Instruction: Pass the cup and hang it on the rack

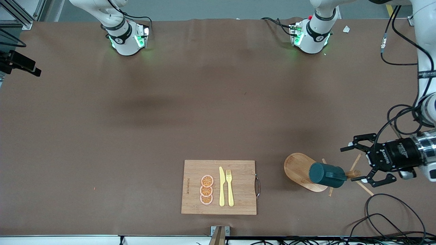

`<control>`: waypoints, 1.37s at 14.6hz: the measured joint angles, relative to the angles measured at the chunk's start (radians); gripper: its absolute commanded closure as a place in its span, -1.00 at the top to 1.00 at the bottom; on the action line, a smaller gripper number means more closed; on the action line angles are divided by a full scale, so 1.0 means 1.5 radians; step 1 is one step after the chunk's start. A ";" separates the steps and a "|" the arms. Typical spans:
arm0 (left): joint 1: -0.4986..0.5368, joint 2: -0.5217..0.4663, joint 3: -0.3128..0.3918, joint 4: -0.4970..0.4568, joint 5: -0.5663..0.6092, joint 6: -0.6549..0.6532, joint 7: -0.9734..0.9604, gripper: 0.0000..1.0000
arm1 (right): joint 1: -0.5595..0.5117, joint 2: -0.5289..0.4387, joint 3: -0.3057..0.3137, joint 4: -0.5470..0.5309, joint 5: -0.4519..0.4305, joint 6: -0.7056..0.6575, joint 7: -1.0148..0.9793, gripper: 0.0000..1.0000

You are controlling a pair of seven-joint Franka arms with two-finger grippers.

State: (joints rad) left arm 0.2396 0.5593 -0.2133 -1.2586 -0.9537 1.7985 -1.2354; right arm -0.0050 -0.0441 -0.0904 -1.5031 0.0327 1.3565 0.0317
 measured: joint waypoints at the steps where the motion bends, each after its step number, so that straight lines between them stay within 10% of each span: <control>1: -0.007 -0.020 -0.002 0.002 0.031 -0.004 0.001 1.00 | 0.000 0.000 0.000 0.000 0.000 0.000 0.000 1.00; 10: -0.173 -0.128 -0.005 0.001 0.525 -0.037 0.177 1.00 | 0.000 0.000 -0.001 0.000 0.000 0.000 0.000 1.00; 20: -0.160 -0.284 0.068 -0.049 0.645 -0.197 0.611 1.00 | 0.000 0.000 -0.001 0.000 -0.002 0.000 0.000 1.00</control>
State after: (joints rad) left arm -0.0003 0.1328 -0.1112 -1.3317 0.0138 1.5037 -0.3185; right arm -0.0050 -0.0441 -0.0913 -1.5031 0.0304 1.3565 0.0317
